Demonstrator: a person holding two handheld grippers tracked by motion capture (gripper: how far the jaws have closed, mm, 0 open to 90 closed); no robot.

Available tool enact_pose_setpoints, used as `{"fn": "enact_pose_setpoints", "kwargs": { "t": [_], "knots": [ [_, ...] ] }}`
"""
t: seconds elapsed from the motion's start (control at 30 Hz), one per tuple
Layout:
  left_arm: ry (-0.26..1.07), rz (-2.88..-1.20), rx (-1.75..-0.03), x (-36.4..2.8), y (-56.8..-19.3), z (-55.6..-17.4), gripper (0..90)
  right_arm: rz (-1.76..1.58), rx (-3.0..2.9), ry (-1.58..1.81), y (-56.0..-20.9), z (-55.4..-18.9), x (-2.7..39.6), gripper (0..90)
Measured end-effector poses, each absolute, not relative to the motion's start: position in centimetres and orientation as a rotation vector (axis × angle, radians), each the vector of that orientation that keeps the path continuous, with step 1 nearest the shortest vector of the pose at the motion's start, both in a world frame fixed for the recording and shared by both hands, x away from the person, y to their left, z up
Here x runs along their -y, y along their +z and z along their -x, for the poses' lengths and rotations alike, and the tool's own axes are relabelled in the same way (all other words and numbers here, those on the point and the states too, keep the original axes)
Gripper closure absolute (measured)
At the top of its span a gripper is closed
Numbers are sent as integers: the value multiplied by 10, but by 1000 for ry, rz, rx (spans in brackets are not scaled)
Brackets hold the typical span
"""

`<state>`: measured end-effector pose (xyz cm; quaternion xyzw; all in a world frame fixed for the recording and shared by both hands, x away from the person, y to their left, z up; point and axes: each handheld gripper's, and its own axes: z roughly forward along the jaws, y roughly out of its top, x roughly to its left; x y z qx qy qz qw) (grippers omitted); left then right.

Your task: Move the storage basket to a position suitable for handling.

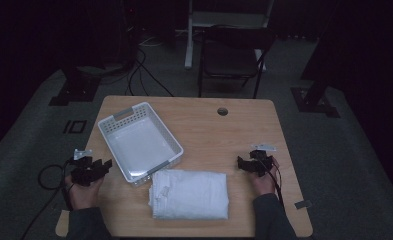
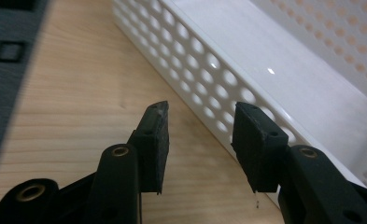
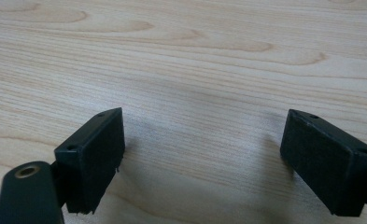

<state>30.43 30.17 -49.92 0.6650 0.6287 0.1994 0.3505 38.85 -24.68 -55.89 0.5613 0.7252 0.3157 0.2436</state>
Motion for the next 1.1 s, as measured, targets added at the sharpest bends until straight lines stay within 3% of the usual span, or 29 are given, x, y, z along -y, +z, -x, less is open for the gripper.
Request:
{"fn": "enact_pose_setpoints", "kwargs": {
  "t": [0.57, 1.1],
  "knots": [
    [471, -1722, -1542, -269, -506, -330, 559, -1532, -1981, 862, -559, -389, 247, 136],
    [374, -1773, -1343, -224, -519, -344, 572, -1538, -1980, 860, -559, -390, 245, 150]
  ]
}}
